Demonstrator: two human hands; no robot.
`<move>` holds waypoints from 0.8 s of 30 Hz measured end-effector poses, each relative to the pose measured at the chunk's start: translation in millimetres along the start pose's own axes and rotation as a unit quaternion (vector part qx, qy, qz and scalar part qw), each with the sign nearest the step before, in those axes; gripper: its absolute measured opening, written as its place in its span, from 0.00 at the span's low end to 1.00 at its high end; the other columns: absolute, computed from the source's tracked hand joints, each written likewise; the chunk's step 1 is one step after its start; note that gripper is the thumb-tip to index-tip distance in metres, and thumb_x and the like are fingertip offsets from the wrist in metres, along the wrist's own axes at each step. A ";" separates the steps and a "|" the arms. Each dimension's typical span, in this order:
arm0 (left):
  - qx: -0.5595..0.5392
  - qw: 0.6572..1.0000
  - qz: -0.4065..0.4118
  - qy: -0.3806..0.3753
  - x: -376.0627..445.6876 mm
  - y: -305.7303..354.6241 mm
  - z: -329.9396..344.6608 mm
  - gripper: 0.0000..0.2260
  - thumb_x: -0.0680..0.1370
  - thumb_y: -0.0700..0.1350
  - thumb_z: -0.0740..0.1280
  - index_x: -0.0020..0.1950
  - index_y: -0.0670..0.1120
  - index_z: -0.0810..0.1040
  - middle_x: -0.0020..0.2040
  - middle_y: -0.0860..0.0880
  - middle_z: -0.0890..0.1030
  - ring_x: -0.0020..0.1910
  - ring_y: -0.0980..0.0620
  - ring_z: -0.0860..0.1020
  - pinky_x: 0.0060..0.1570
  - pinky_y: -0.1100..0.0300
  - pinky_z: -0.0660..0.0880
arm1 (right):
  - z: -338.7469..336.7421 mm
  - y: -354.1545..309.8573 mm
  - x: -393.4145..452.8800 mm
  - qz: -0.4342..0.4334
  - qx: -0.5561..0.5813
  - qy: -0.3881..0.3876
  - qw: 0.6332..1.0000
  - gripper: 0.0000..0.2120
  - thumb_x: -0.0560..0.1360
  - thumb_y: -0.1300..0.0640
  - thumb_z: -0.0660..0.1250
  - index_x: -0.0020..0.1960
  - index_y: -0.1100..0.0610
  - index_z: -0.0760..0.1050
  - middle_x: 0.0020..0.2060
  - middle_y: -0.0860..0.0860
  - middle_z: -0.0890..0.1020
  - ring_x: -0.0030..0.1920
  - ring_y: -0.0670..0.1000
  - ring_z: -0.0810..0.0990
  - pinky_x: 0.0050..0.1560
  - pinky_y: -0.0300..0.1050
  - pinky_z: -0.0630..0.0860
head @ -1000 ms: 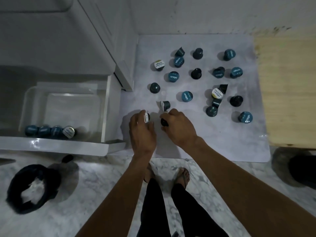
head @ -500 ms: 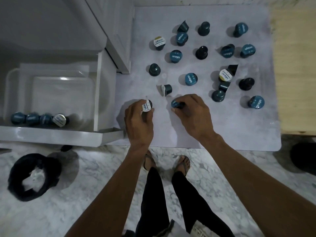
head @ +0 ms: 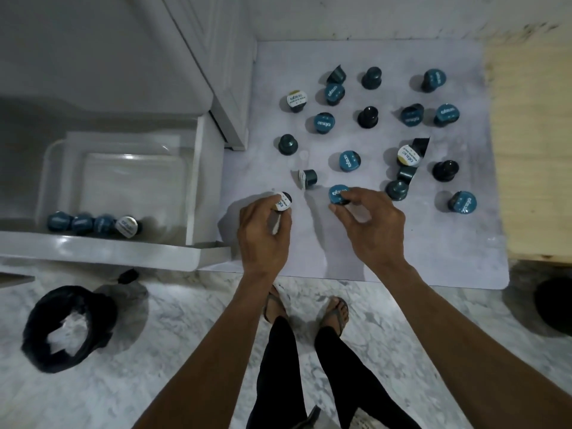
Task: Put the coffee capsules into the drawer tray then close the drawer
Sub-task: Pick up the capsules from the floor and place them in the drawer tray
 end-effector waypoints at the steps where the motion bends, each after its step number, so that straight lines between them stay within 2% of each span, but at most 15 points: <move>1: -0.011 1.000 -0.002 -0.007 -0.1 9.0 -2.1 0.11 0.74 0.38 0.73 0.55 0.41 0.82 0.52 0.45 0.84 0.51 0.46 0.81 0.52 0.49 0.79 | -6.9 -4.7 1.6 0.004 0.012 0.011 1.000 0.12 0.69 0.57 0.78 0.50 0.59 0.82 0.47 0.51 0.85 0.45 0.52 0.82 0.48 0.39 0.77; 5: -0.064 0.998 0.006 -0.013 3.5 60.3 -27.3 0.12 0.74 0.41 0.72 0.57 0.45 0.81 0.52 0.49 0.83 0.49 0.49 0.79 0.41 0.56 0.78 | -36.1 -34.4 12.4 0.024 0.057 0.041 0.997 0.12 0.70 0.53 0.77 0.51 0.56 0.83 0.46 0.45 0.84 0.41 0.45 0.80 0.44 0.31 0.73; 8: -0.080 0.996 0.046 0.008 16.9 97.7 -62.7 0.12 0.74 0.39 0.73 0.57 0.44 0.82 0.51 0.50 0.83 0.47 0.50 0.79 0.41 0.67 0.74 | -55.4 -71.2 28.6 0.056 0.092 0.033 0.994 0.12 0.71 0.51 0.76 0.52 0.54 0.82 0.46 0.47 0.85 0.42 0.42 0.79 0.43 0.31 0.73; 12: -0.064 0.993 0.088 0.040 44.8 117.9 -131.9 0.12 0.73 0.39 0.75 0.56 0.44 0.82 0.51 0.55 0.82 0.46 0.53 0.80 0.44 0.69 0.75 | -66.5 -137.6 50.5 0.040 0.143 0.003 0.989 0.11 0.71 0.52 0.76 0.52 0.53 0.82 0.44 0.45 0.85 0.43 0.43 0.82 0.45 0.38 0.77; 15: -0.016 0.996 0.084 0.039 69.6 96.7 -184.8 0.11 0.73 0.43 0.76 0.54 0.48 0.82 0.50 0.59 0.81 0.41 0.62 0.78 0.39 0.73 0.73 | -47.5 -188.3 57.5 0.006 0.161 -0.045 0.986 0.10 0.70 0.54 0.77 0.51 0.52 0.82 0.42 0.44 0.85 0.42 0.43 0.82 0.44 0.36 0.78; 18: 0.003 0.999 0.034 0.002 94.0 55.1 -227.8 0.10 0.72 0.45 0.76 0.53 0.51 0.83 0.48 0.55 0.82 0.39 0.60 0.78 0.32 0.68 0.75 | -4.7 -231.2 56.5 -0.025 0.186 -0.100 0.977 0.08 0.69 0.56 0.77 0.47 0.50 0.82 0.41 0.43 0.84 0.40 0.44 0.81 0.43 0.36 0.77; 21: 0.040 0.998 -0.003 -0.051 121.8 4.9 -258.8 0.08 0.72 0.47 0.75 0.50 0.53 0.83 0.44 0.59 0.82 0.42 0.59 0.79 0.38 0.67 0.76 | 49.7 -260.3 51.5 -0.042 0.165 -0.151 0.974 0.08 0.68 0.56 0.78 0.46 0.54 0.83 0.39 0.44 0.84 0.39 0.44 0.80 0.39 0.32 0.75; 24: 0.070 0.989 -0.001 -0.127 147.9 -42.2 -271.4 0.07 0.72 0.46 0.75 0.49 0.52 0.84 0.43 0.61 0.81 0.42 0.59 0.79 0.40 0.67 0.76 | 101.1 -271.4 45.4 -0.017 0.130 -0.173 0.976 0.08 0.66 0.58 0.79 0.43 0.56 0.83 0.37 0.45 0.83 0.37 0.45 0.80 0.38 0.30 0.75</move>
Point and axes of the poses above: each hand's wrist, its own x-axis towards the middle knuckle, its own z-axis out of the palm, y = z × x, the point moved 3 cm from there along x, towards the middle knuckle
